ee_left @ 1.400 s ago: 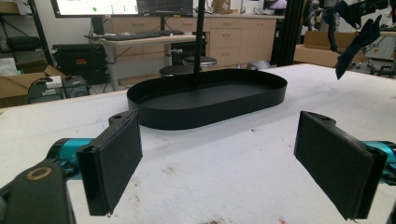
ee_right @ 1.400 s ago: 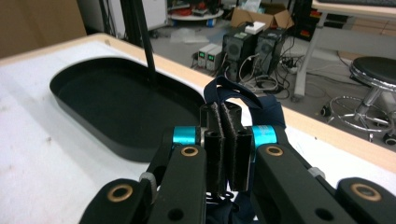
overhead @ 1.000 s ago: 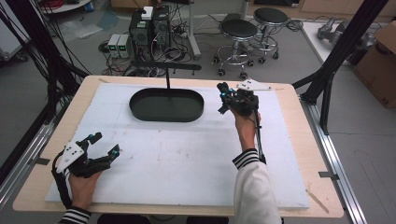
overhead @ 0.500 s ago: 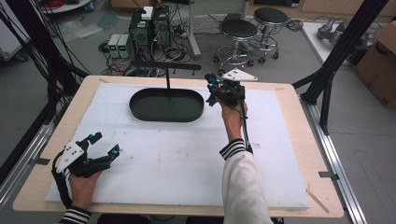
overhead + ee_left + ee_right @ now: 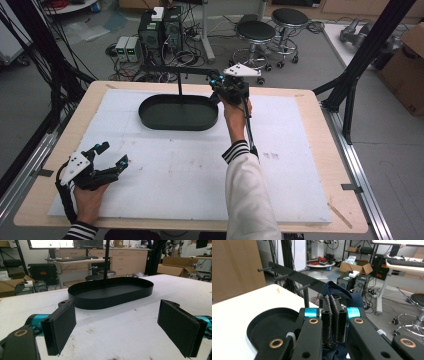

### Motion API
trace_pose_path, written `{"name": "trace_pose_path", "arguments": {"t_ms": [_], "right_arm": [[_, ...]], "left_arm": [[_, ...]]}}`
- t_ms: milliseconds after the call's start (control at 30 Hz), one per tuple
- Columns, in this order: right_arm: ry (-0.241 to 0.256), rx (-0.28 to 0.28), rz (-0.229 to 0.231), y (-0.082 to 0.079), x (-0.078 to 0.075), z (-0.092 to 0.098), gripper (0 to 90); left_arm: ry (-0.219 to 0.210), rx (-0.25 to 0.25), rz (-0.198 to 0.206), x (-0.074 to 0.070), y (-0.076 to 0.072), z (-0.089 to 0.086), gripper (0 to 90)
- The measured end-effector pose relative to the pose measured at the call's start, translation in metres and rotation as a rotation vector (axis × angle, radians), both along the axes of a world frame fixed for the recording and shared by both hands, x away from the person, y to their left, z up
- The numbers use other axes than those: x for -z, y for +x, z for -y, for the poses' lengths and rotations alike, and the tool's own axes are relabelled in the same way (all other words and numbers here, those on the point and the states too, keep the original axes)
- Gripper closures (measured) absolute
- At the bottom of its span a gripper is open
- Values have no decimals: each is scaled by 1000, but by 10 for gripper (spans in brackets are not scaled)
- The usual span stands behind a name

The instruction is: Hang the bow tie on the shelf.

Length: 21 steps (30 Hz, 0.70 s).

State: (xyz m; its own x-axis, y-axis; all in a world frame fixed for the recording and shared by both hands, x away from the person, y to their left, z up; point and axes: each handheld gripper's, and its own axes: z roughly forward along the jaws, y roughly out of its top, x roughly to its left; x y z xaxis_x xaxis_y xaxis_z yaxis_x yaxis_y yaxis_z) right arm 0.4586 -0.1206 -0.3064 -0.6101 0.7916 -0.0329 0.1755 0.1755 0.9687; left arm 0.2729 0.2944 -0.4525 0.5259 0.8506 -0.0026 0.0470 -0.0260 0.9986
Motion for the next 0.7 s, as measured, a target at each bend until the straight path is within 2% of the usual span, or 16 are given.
{"name": "trace_pose_path", "arguments": {"t_ms": [233,700], "right_arm": [[-10,-14,12,6,-2,-17,874],[-2,-30,-21,15,12,-35,873]], "left_arm": [[2,1,1,0,0,0,155],[2,2,2,0,0,0,155]]}}
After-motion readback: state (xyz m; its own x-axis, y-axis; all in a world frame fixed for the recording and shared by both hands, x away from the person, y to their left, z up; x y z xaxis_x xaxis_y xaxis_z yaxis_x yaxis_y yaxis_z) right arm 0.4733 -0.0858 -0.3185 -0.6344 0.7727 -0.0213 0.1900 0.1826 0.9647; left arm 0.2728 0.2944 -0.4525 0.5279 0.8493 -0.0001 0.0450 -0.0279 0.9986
